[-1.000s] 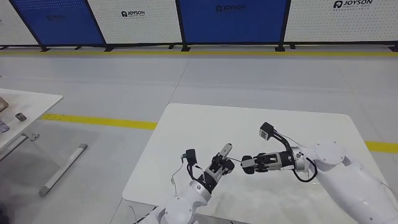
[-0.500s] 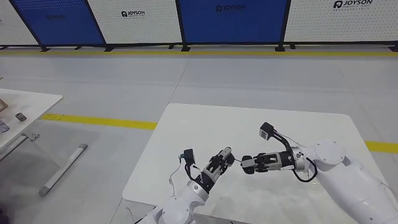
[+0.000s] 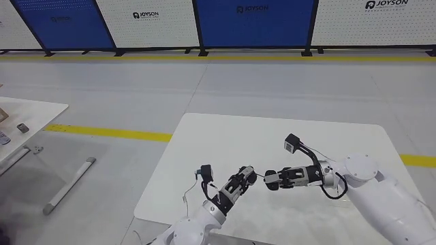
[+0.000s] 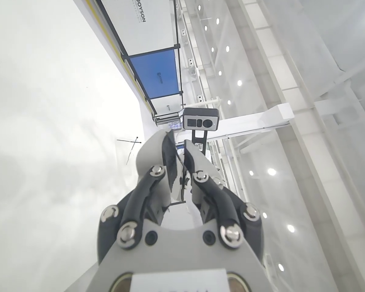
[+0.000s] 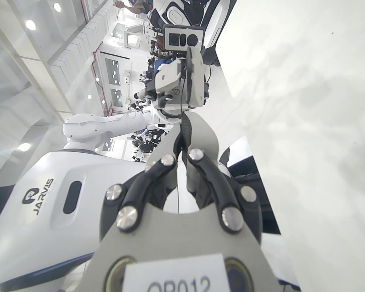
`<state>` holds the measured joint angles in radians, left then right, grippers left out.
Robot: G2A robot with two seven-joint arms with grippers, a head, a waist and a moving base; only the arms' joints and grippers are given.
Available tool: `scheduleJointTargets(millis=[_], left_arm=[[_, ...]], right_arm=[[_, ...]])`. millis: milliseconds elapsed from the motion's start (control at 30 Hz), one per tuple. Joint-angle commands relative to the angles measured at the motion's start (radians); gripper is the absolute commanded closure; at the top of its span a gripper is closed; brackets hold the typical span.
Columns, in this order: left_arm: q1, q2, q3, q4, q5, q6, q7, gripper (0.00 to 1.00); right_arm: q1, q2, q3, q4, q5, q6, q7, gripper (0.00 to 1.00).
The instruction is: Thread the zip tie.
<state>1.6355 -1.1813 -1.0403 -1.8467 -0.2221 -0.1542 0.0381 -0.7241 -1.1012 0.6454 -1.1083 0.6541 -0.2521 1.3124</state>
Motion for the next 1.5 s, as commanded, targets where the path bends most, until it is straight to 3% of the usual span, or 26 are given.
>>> scheduleJointTargets(millis=[0, 367, 900, 967, 1033, 1200, 1467], left_arm=[[0.005, 0.001, -0.003, -0.006, 0.001, 0.0, -0.01, 0.71], [0.017, 0.001, -0.012, -0.017, 0.003, -0.004, -0.032, 0.97], [0.029, -0.003, -0.019, -0.018, 0.029, -0.009, -0.01, 1.0], [0.03, -0.004, -0.016, -0.02, 0.031, -0.007, -0.006, 1.0], [0.029, -0.005, -0.016, -0.018, 0.036, -0.004, -0.001, 1.0], [0.024, -0.005, -0.016, -0.015, 0.063, 0.017, 0.003, 1.0], [0.016, -0.01, -0.019, -0.015, 0.068, 0.09, 0.042, 1.0]], right_arm=[[0.0, 0.0, 0.0, 0.0, 0.0, 0.0, 0.0, 1.0], [0.0, 0.0, 0.0, 0.0, 0.0, 0.0, 0.0, 1.0], [-0.003, 0.0, 0.0, -0.002, -0.001, 0.001, -0.007, 1.0], [-0.016, 0.001, 0.006, -0.022, -0.016, 0.008, -0.031, 0.72], [-0.027, 0.006, 0.021, -0.035, -0.025, 0.011, -0.032, 0.0], [-0.052, 0.018, 0.057, -0.061, -0.041, 0.015, -0.022, 0.0], [-0.119, 0.049, 0.152, -0.088, -0.027, -0.021, -0.005, 0.0]])
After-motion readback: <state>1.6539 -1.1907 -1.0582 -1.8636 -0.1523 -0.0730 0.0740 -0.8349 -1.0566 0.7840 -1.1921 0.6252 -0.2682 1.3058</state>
